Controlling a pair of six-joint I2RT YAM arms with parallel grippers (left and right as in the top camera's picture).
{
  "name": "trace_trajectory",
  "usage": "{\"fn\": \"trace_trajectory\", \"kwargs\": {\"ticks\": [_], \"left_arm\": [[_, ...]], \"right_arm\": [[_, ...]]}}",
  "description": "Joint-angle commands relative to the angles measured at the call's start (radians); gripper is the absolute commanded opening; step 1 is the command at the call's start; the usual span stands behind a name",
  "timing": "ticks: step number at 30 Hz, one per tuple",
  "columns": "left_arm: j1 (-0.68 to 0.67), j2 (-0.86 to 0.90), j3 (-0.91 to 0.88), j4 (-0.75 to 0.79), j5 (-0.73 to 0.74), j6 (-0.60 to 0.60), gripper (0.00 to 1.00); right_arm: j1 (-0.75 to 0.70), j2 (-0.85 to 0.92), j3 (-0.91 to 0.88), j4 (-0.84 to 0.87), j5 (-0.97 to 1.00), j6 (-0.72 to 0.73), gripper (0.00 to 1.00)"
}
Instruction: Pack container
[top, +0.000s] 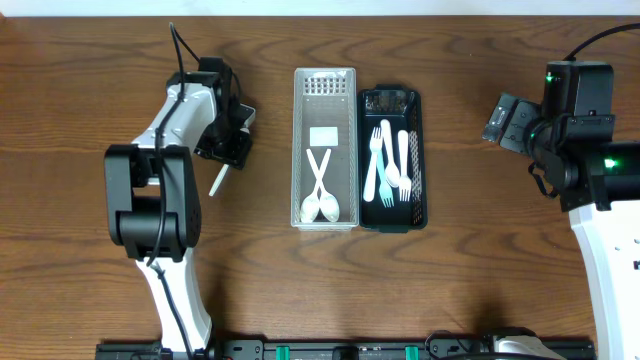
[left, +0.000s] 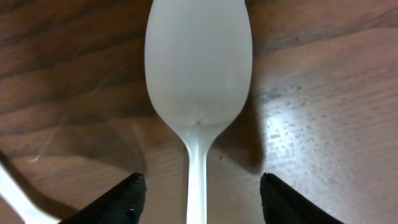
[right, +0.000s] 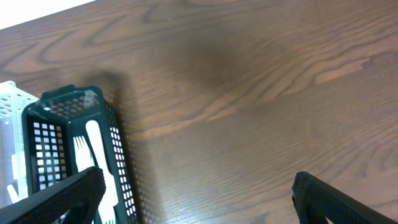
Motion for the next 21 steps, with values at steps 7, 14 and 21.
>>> {"fn": "trace_trajectory", "kwargs": {"ticks": [7, 14, 21], "left_arm": [[0.001, 0.032, -0.021, 0.026, 0.007, 0.012, 0.51], [0.001, 0.032, -0.049, 0.043, 0.015, 0.009, 0.31], [0.001, 0.02, -0.043, -0.01, 0.024, 0.005, 0.06]], "right_arm": [[-0.007, 0.002, 0.004, -0.001, 0.008, -0.011, 0.99], [-0.007, 0.002, 0.004, -0.001, 0.008, -0.011, 0.99], [-0.007, 0.002, 0.004, -0.001, 0.008, -0.012, 0.99]]}}
